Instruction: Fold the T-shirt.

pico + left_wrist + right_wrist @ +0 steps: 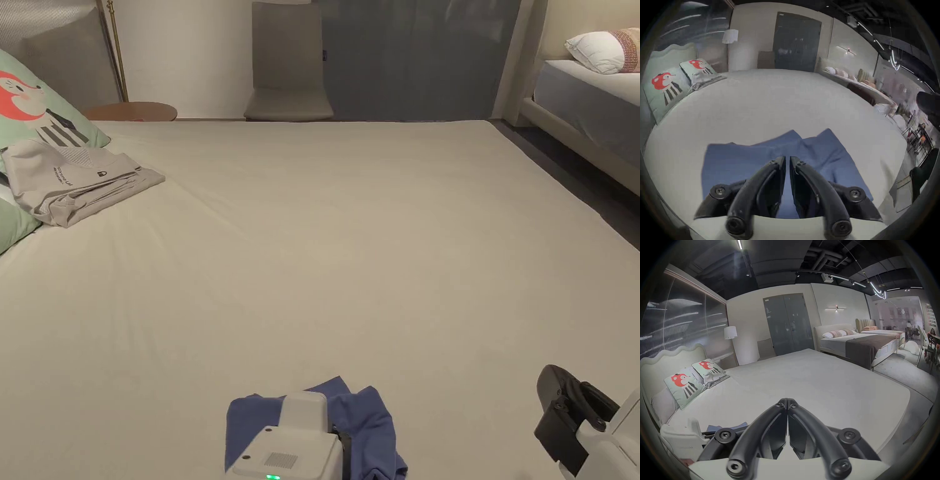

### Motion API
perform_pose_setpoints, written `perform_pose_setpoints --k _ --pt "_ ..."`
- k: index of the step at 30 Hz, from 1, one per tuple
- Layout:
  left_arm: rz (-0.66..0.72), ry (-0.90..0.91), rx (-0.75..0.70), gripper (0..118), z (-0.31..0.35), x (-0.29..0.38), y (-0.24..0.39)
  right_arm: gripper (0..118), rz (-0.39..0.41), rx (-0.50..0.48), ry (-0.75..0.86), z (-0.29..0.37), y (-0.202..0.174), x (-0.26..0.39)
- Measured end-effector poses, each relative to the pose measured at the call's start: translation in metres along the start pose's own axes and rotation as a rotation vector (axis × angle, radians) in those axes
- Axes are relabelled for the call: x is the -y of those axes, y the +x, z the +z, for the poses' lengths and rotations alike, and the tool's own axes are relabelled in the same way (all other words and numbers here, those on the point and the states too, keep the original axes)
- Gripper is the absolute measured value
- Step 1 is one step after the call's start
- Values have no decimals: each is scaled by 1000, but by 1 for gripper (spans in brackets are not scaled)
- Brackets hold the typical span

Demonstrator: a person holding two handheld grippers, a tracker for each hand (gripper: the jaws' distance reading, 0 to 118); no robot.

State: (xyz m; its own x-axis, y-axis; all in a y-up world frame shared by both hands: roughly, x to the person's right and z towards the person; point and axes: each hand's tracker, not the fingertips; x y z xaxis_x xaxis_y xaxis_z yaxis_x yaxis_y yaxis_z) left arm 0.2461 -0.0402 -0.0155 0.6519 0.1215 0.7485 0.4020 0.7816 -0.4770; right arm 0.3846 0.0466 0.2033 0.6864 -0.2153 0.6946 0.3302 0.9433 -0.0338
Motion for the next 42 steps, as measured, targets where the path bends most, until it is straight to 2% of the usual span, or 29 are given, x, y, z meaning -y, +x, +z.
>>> perform_pose_setpoints --k 11,17,19,22,27,35,39,42 --pt "-116 -5 43 6 -18 14 72 1 -16 46 3 7 16 -1" --pt "-109 -36 227 6 -11 9 81 1 -16 56 3 7 18 -3" --pt "-40 -34 278 6 -1 0 71 1 -9 51 8 7 16 -6" --pt "49 60 306 6 25 -20 38 1 4 33 18 2 9 -12" --pt "187 233 272 6 74 -50 -50 1 53 -77 -13 -19 -24 -10" --pt "312 288 92 6 112 -36 -154 1 153 -253 -356 -75 -83 60" --pt "390 214 66 6 113 -18 -182 1 186 -277 -515 -100 -98 92" --pt "445 163 129 6 107 -6 -194 1 259 -237 -579 -113 -106 102"
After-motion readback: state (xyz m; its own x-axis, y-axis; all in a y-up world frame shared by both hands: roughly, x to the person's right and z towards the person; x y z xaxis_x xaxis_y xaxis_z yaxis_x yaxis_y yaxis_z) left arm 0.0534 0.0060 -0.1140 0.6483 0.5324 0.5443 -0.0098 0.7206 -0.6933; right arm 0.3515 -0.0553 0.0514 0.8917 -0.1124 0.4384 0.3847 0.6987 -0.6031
